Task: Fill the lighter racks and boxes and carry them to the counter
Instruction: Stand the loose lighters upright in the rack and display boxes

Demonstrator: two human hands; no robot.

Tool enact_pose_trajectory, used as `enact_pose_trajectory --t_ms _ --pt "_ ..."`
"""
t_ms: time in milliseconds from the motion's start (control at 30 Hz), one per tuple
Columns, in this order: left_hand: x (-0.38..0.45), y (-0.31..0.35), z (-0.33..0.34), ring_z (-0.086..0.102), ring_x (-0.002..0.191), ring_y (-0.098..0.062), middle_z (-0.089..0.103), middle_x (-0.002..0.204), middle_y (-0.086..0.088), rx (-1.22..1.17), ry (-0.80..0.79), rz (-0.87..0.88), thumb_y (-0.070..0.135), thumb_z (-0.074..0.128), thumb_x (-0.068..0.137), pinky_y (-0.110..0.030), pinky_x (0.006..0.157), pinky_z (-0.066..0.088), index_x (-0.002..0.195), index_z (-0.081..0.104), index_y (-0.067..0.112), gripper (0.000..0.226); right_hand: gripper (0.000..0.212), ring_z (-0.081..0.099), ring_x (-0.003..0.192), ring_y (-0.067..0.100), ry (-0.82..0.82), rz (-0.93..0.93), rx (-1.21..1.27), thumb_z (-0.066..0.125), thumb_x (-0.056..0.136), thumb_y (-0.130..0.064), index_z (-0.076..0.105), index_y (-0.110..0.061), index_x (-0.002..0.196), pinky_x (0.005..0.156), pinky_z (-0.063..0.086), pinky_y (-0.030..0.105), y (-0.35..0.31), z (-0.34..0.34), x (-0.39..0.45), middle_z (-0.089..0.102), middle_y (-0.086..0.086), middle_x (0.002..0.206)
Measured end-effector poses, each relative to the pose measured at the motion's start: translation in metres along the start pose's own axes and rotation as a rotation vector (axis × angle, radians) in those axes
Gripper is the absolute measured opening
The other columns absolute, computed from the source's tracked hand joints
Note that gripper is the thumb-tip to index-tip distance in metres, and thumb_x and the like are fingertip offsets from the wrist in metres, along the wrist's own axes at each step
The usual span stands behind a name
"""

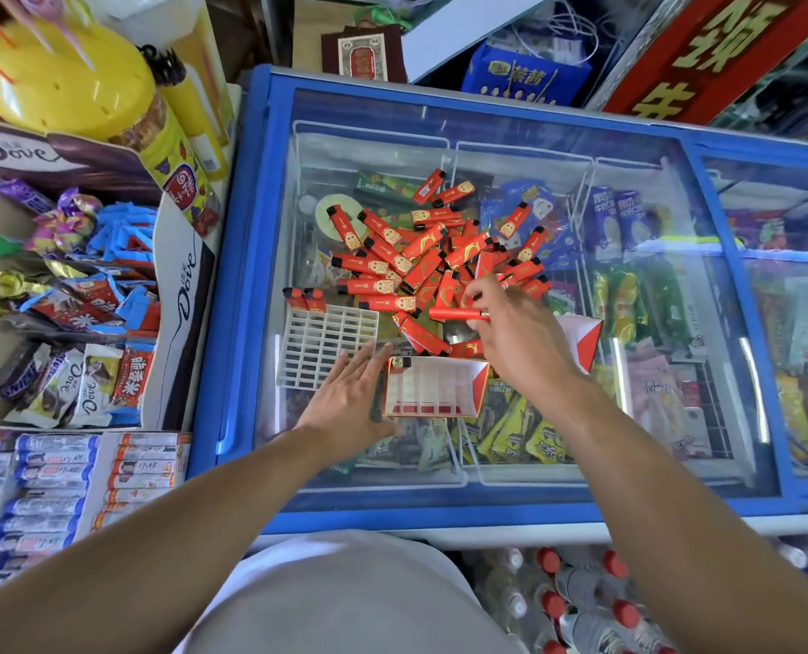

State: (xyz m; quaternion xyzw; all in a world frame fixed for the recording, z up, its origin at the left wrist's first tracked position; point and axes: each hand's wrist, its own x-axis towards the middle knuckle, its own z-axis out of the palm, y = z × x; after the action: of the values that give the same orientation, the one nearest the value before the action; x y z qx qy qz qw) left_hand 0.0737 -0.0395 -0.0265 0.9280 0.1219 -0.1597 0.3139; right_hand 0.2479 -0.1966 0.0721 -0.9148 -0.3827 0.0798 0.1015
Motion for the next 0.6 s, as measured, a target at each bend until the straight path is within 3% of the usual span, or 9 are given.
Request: enact_pose_trajectory --t_ms 133,267,400,600 --pt "-0.008 0.012 -0.006 -0.013 0.145 0.002 -0.001 0.168 0.007 0.006 0.103 0.083 0.045 0.07 0.091 -0.014 0.111 -0.022 0.158 -0.017 0.028 0.112 0.017 0.059 0.079 0.0 -0.121 0.086 0.304 0.071 0.092 -0.024 0.063 -0.025 0.107 0.071 0.049 0.027 -0.017 -0.015 -0.029 0.064 -0.016 0.093" --pt "-0.011 0.013 0.0 -0.006 0.155 -0.009 -0.001 0.17 0.004 0.076 0.17 0.165 0.041 0.066 0.095 -0.031 0.126 -0.008 0.161 -0.011 0.027 0.102 0.024 0.053 0.084 -0.006 -0.217 0.052 0.265 0.07 0.093 -0.027 0.068 -0.028 0.117 0.086 0.049 0.024 -0.023 0.007 -0.04 0.062 -0.014 0.106" --pt "-0.013 0.011 0.007 -0.019 0.153 -0.009 -0.011 0.169 0.008 0.071 0.13 0.144 0.038 0.063 0.097 -0.033 0.125 -0.012 0.159 -0.019 0.03 0.103 0.027 0.062 0.105 0.014 -0.083 0.036 0.259 0.069 0.094 -0.024 0.068 -0.022 0.121 0.094 0.049 0.029 -0.031 0.037 -0.036 0.069 -0.003 0.115" --pt "-0.012 0.007 0.004 -0.022 0.153 -0.011 -0.013 0.168 0.011 0.043 0.093 0.122 0.028 0.065 0.094 -0.04 0.127 -0.006 0.157 -0.023 0.035 0.109 0.023 0.069 0.09 0.018 0.059 0.066 0.281 0.078 0.086 -0.019 0.071 -0.018 0.107 0.078 0.057 0.035 -0.038 0.065 -0.037 0.075 0.0 0.102"
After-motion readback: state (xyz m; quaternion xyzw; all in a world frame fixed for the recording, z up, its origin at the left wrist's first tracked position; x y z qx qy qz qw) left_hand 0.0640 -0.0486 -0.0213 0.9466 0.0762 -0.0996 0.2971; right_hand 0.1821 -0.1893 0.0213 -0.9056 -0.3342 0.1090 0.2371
